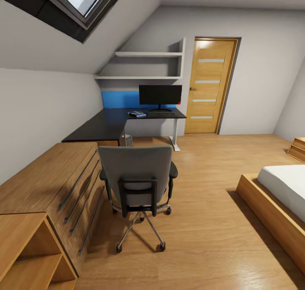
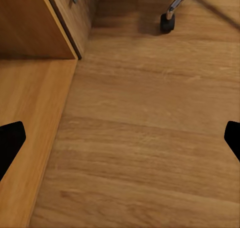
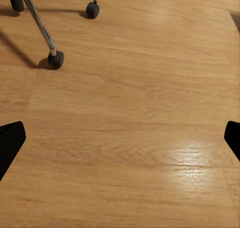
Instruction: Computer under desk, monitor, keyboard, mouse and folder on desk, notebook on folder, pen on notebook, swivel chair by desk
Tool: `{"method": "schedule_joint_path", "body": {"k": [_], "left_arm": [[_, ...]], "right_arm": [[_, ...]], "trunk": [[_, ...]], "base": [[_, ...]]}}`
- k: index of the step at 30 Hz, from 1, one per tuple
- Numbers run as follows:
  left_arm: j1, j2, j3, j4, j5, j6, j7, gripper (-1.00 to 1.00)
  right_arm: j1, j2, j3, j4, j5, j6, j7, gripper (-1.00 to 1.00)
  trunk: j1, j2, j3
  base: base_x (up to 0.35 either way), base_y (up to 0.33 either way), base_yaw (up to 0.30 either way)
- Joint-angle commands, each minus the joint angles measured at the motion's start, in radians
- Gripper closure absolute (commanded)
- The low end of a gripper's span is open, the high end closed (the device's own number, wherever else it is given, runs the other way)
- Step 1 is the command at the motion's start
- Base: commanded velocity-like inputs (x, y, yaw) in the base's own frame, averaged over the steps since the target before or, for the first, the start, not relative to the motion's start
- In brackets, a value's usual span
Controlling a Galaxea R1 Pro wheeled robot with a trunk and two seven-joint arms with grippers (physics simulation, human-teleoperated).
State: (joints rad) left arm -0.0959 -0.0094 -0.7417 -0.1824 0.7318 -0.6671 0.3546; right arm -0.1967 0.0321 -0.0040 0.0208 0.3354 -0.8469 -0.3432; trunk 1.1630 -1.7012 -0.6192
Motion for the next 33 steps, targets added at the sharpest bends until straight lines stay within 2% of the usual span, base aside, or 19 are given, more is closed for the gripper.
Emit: {"method": "schedule_joint_path", "body": {"k": [1,22,29,33], "left_arm": [[-0.001,0.000,-0.009,0.000,0.001,-0.002,0.009,-1.00],[-0.001,0.000,-0.009,-0.001,0.001,0.003,0.002,-1.00],[-0.001,-0.004,-0.008,-0.023,0.003,0.023,0.003,-1.00],[-0.001,-0.004,-0.006,-0.051,0.003,0.066,0.003,-1.00]], "right_arm": [[-0.001,0.000,-0.001,0.002,0.010,-0.002,-0.010,-1.00],[-0.001,0.000,-0.001,0.002,0.010,-0.002,-0.010,-1.00],[-0.001,0.000,-0.001,0.002,0.010,-0.002,-0.010,-1.00],[-0.001,0.000,-0.001,0.002,0.010,-0.002,-0.010,-1.00]], "trunk": [[0.004,-0.008,-0.004],[0.084,-0.155,-0.070],[0.111,-0.204,-0.092],[0.127,-0.232,-0.104]], "base": [[0.000,0.000,0.000],[0.000,0.000,0.000],[0.000,0.000,0.000],[0.000,0.000,0.000]]}}
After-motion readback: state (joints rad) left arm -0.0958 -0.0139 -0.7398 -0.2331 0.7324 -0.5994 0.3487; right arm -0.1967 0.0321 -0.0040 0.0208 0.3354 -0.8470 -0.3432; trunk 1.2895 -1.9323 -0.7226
